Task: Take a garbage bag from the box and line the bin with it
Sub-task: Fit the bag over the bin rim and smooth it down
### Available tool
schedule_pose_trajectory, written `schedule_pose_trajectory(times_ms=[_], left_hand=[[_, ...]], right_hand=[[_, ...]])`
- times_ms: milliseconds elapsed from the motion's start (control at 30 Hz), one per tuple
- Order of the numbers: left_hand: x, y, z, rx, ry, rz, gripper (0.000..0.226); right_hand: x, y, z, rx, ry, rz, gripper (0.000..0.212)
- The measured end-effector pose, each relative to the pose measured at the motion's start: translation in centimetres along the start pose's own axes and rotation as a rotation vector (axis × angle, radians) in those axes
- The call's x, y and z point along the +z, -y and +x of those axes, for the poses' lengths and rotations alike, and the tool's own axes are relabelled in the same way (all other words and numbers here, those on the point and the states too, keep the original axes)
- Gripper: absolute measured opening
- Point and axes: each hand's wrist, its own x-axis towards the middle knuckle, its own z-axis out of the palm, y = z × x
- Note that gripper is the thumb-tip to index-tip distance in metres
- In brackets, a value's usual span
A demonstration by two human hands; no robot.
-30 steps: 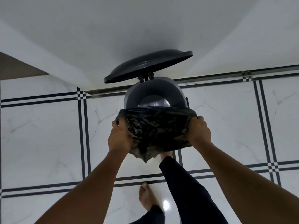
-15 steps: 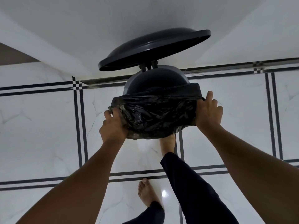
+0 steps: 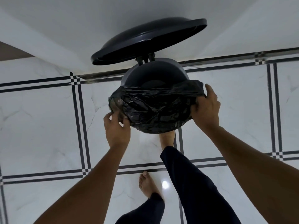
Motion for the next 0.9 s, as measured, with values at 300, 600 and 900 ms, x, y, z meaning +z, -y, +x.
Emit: schedule_pose_trajectory(times_ms=[300, 600, 900], left_hand=[[0.9, -3.0, -2.3, -0.341, 0.269, -0.499, 0.066], [0.2, -1.7, -1.6, -0.271, 0.47, -0.464, 0.074], [-0.5, -0.2, 2.3, -0.149, 0.181, -0.058, 0.071]], right_hand=[[-1.0, 1.1, 0.4, 0.104, 0.215, -0.069, 0.042], [-1.1, 0.3, 1.0, 0.088, 0.39, -0.301, 0.046], [-0.5, 1.3, 3.8, 0.092, 0.253, -0.346, 0.039]])
